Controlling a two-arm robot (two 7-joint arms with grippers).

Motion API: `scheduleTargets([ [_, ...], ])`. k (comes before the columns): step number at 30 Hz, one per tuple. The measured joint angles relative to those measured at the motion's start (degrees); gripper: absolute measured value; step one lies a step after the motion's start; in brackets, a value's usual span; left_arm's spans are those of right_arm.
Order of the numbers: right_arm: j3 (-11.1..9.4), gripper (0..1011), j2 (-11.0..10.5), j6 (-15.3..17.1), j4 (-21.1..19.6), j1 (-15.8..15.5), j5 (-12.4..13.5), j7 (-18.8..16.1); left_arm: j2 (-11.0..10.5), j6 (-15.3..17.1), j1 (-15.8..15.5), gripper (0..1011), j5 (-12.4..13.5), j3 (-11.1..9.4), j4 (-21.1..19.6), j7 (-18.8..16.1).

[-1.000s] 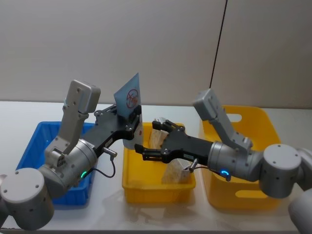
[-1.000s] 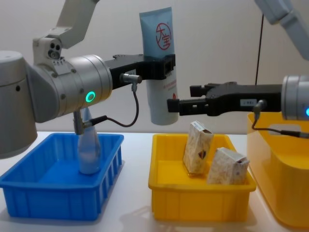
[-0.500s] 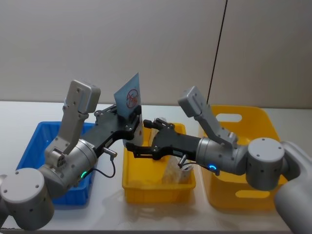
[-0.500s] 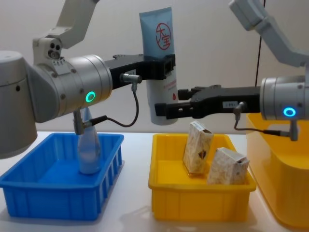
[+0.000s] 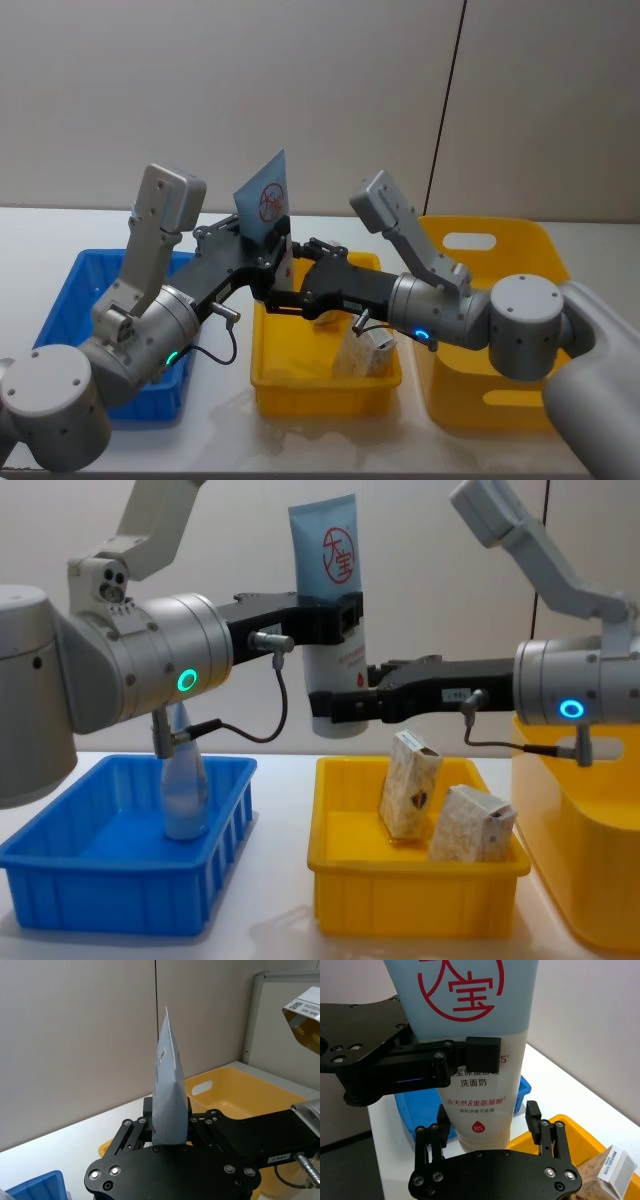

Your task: Bimanual collaborative sorting of washing and personal care products

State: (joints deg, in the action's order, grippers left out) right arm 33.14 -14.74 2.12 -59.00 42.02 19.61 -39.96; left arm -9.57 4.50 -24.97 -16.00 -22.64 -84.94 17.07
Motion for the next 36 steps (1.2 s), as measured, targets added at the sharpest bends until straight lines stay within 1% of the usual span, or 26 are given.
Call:
scheduleTargets([
  [5, 0.38, 815, 0.36, -0.54, 0.98, 0.56, -0.01, -0.32, 0.00, 0.00, 0.00, 269, 0.00, 0.00, 0.00, -0.02],
  [6, 0.51, 759, 0.46, -0.72, 1.22, 0.74, 0.01, -0.51, 0.00, 0.00, 0.00, 269, 0.00, 0.00, 0.00, -0.02],
  [7, 0.57, 739, 0.49, -0.81, 1.31, 0.82, 0.04, -0.62, 0.00, -0.01, 0.00, 269, 0.00, 0.00, 0.00, -0.02],
  [8, 0.69, 686, 0.55, -0.96, 1.49, 0.94, 0.09, -0.70, 0.00, -0.01, 0.00, 269, 0.00, 0.00, 0.00, -0.02],
  [10, 0.82, 658, 0.58, -1.09, 1.65, 1.10, 0.15, -0.79, 0.00, -0.01, 0.00, 269, 0.00, 0.01, 0.00, -0.02],
  [14, 1.09, 635, 0.65, -1.35, 1.97, 1.33, 0.31, -0.99, 0.00, -0.01, 0.00, 269, 0.00, 0.01, 0.00, -0.02],
  [21, 1.53, 634, 0.73, -1.76, 2.16, 1.53, 0.62, -1.28, 0.00, -0.03, 0.00, 269, 0.00, 0.01, 0.00, 0.01],
  [23, 1.64, 632, 0.75, -1.92, 2.16, 1.54, 0.77, -1.39, 0.01, -0.03, 0.00, 312, 0.00, -0.06, 0.00, 0.03],
  [24, 1.71, 632, 0.76, -2.02, 2.15, 1.55, 0.87, -1.42, 0.01, -0.02, 0.00, 352, -0.01, -0.06, 0.00, 0.03],
  [25, 1.74, 632, 0.76, -2.05, 2.12, 1.55, 0.90, -1.43, 0.01, -0.02, 0.00, 352, -0.01, -0.07, 0.00, 0.03],
  [26, 1.76, 632, 0.76, -2.10, 2.08, 1.55, 0.96, -1.43, 0.01, -0.01, 0.00, 411, 0.00, -0.07, 0.00, 0.04],
  [27, 1.78, 632, 0.76, -2.13, 2.05, 1.55, 1.00, -1.43, 0.01, -0.01, 0.00, 411, -0.01, -0.07, 0.00, 0.04],
  [30, 1.84, 632, 0.70, -2.25, 1.79, 1.47, 1.20, -1.39, 0.00, 0.00, 0.00, 525, 0.00, -0.07, 0.00, 0.04],
  [32, 1.88, 632, 0.64, -2.42, 1.55, 1.36, 1.24, -1.24, 0.00, 0.00, 0.00, 566, 0.00, -0.07, 0.00, 0.04],
  [34, 1.89, 632, 0.55, -2.60, 1.28, 1.17, 1.24, -0.98, 0.00, 0.00, 0.00, 665, 0.00, -0.06, 0.00, 0.04],
  [36, 1.88, 629, 0.50, -2.71, 1.02, 1.00, 1.24, -0.76, 0.00, 0.00, 0.00, 695, 0.00, -0.06, 0.00, 0.04],
])
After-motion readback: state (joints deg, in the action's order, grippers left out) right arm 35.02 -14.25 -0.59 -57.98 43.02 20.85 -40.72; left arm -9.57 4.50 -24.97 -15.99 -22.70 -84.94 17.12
